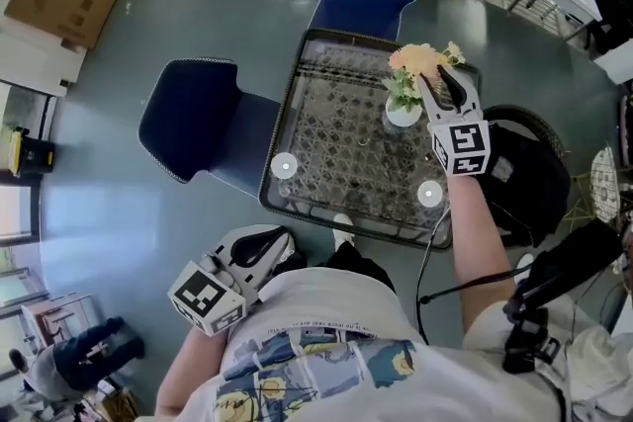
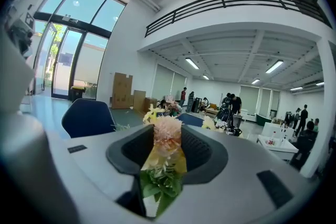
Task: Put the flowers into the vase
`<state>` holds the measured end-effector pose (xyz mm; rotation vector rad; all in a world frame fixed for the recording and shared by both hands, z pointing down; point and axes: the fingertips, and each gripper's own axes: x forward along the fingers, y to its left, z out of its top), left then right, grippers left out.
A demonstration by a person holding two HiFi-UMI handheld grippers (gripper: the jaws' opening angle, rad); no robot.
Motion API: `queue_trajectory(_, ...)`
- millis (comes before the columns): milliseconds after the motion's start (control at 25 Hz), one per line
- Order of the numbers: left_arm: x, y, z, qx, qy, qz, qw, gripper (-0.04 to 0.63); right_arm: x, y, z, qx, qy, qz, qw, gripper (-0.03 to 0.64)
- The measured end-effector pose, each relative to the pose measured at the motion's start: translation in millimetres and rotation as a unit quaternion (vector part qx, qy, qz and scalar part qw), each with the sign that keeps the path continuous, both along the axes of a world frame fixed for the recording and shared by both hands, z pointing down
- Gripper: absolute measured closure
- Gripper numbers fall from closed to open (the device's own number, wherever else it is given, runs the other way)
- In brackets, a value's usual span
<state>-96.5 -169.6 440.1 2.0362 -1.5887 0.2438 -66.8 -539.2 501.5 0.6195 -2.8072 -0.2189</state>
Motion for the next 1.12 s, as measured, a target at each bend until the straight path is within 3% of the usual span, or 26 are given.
queue_trajectory(240,10.4,8.0,-1.1,0.019,0.002,0.018,0.9997,0.586,21.3,18.8,-12.6,0.006,-0.008,0.006,1.000,0.462)
queue_trajectory(480,12.0,49.5,-14.6,0.050,0.001,0.055,0.9972,0.586,33.4,87.1,-26.7,0.000,0.011,0.015,1.000,0.463)
queue_trajectory(560,10.4,70.9,-16.5,0.059,0.005,0.064,0.9962,0.586,31.2,127.3,-22.7,-0.015,0.028,0.001,0.999,0.470)
queue_trajectory(760,3.2,129.5,-22.6,0.086,0.010,0.077,0.9933,0.586,19.2,246.9,-10.4,-0.061,0.076,-0.049,0.994,0.595)
queue_trajectory(1120,-4.5,249.7,-17.5,0.098,0.012,0.095,0.9906,0.586,-5.5,476.9,-15.3,-0.105,0.092,-0.140,0.980,0.607)
